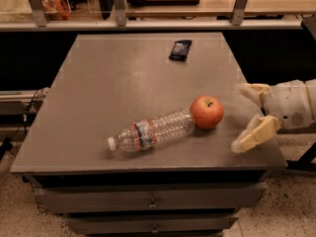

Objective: Move apple near water bottle

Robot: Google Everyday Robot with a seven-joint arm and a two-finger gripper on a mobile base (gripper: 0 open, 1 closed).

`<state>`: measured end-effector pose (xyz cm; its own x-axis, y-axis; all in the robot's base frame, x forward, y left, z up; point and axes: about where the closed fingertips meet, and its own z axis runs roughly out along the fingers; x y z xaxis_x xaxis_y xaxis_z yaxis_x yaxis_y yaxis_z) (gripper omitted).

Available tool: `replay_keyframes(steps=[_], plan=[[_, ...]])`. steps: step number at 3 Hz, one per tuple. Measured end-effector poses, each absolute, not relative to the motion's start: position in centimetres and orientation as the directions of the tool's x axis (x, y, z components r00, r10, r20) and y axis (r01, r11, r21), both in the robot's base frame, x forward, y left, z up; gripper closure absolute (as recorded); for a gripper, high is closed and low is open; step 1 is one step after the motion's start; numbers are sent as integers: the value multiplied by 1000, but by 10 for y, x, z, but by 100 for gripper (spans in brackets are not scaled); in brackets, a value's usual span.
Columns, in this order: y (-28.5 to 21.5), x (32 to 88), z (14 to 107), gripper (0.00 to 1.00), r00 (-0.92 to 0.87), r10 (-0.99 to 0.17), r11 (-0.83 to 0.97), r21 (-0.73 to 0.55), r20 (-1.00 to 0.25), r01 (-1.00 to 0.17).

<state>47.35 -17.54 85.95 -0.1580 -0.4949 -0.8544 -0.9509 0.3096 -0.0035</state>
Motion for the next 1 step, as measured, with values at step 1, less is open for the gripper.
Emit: replay_keyframes(steps=[1], plan=[[-178,472,859,0,-162,-494,316,-3,-854,-949]])
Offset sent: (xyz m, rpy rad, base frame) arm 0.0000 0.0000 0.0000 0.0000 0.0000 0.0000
